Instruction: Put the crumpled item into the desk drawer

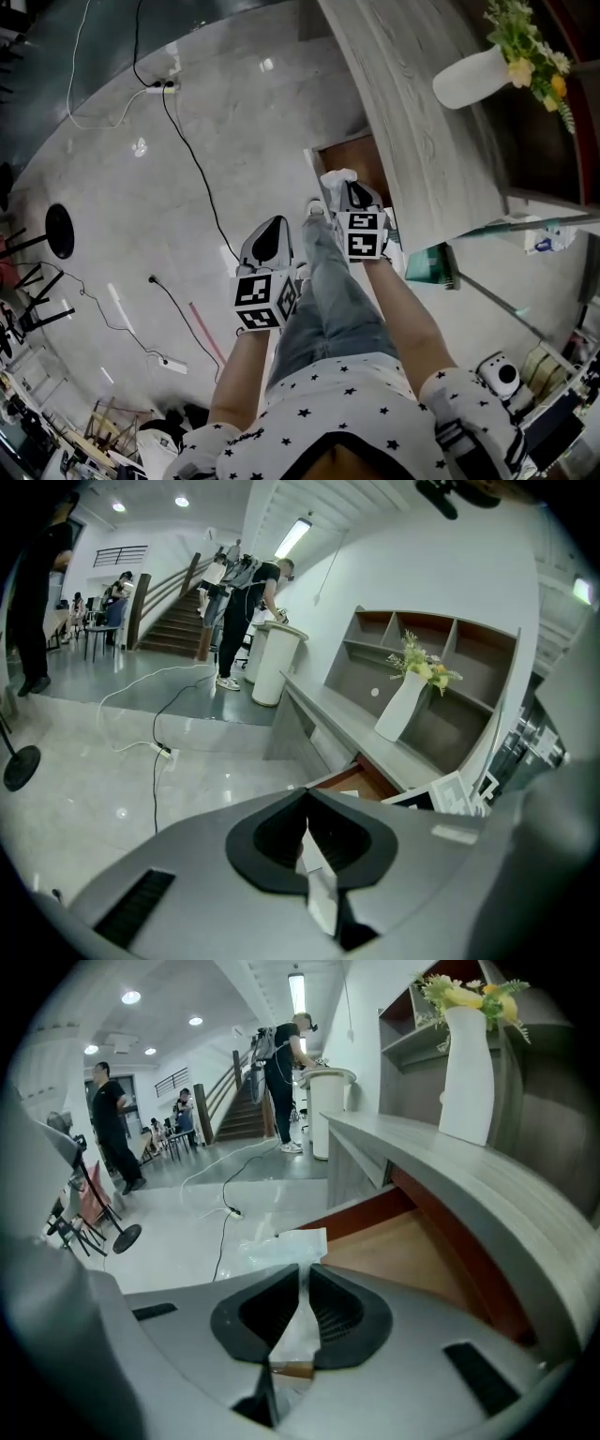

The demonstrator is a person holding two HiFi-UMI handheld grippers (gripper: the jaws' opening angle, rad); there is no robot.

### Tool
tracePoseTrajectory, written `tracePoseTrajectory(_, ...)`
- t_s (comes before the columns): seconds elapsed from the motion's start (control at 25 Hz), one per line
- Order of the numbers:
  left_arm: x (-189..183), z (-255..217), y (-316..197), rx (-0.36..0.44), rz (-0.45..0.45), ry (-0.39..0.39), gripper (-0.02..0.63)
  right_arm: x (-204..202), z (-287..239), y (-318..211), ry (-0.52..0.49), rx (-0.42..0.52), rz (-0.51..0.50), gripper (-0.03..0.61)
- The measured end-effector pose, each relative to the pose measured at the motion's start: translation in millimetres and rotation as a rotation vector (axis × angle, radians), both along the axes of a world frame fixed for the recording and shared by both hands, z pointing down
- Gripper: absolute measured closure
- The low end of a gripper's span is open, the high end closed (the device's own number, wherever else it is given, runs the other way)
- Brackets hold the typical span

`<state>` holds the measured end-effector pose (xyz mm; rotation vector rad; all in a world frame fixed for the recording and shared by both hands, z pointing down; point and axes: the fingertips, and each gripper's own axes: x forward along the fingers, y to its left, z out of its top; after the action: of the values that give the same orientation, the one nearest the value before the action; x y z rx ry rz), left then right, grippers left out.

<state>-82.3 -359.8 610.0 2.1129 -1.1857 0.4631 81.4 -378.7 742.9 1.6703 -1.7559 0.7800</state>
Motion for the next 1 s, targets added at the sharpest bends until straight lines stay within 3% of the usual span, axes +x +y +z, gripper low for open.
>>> tracePoseTrajectory(0.4,0,17,-1,-0.031,-0.009,-0.003,0.601,-2,27,-8,0.041,-0.08,0.01,0.546)
tracePoseTrajectory(0.52,0,17,1,-0.032,-0.011,-0.002,0.601,-4,29,-7,0.036,-0.091,0.01,0.518)
tracePoseTrajectory(0.64,-1,14,3,-0.03,-0.012,0.002,0.601,-4,28,-6,0.028,-0.092,0.009,0.451)
tracePoseTrajectory(1.0,-2,4,11,-0.01,-0.017,0.012,0.601,-4,13,1,0.02,-0.067,0.02,0.448)
